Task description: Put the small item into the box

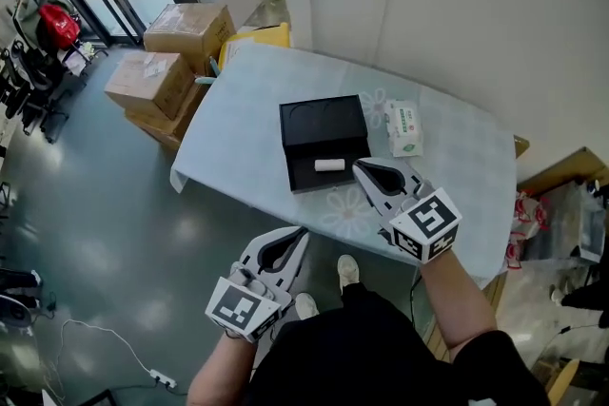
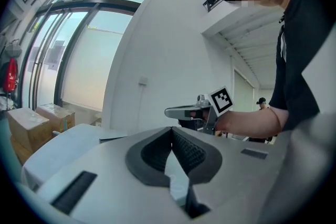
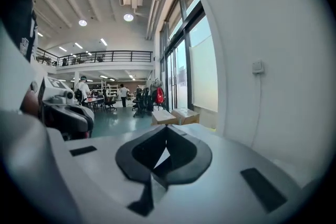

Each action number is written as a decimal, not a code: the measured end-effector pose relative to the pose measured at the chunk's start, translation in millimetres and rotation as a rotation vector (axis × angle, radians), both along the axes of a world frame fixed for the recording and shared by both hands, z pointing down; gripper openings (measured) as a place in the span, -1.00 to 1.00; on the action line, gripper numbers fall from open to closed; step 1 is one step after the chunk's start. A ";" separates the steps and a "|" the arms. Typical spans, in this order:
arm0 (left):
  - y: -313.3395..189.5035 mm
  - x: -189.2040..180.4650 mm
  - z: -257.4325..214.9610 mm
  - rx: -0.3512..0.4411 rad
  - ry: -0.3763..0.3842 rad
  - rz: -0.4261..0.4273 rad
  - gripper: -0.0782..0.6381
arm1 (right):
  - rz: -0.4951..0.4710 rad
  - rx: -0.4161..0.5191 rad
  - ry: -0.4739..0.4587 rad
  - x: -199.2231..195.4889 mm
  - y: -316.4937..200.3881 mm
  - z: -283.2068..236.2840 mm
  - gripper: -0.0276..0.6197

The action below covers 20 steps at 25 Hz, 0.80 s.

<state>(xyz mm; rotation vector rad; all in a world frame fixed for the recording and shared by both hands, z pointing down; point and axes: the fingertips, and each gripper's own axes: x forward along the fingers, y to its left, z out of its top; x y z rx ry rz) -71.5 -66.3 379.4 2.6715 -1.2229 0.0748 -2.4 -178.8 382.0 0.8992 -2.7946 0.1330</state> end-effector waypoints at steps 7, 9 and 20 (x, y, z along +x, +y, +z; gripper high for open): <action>14.6 -8.3 -13.5 0.029 0.028 0.042 -0.76 | 0.036 0.010 -0.039 -1.2 56.4 -21.7 -0.88; 18.6 -8.5 -14.9 0.035 0.033 0.057 -0.76 | 0.047 0.011 -0.040 -0.3 68.6 -23.0 -0.88; 48.0 -8.1 -11.4 0.035 0.041 0.121 -0.76 | 0.083 0.004 -0.046 -10.4 130.5 -23.4 -0.89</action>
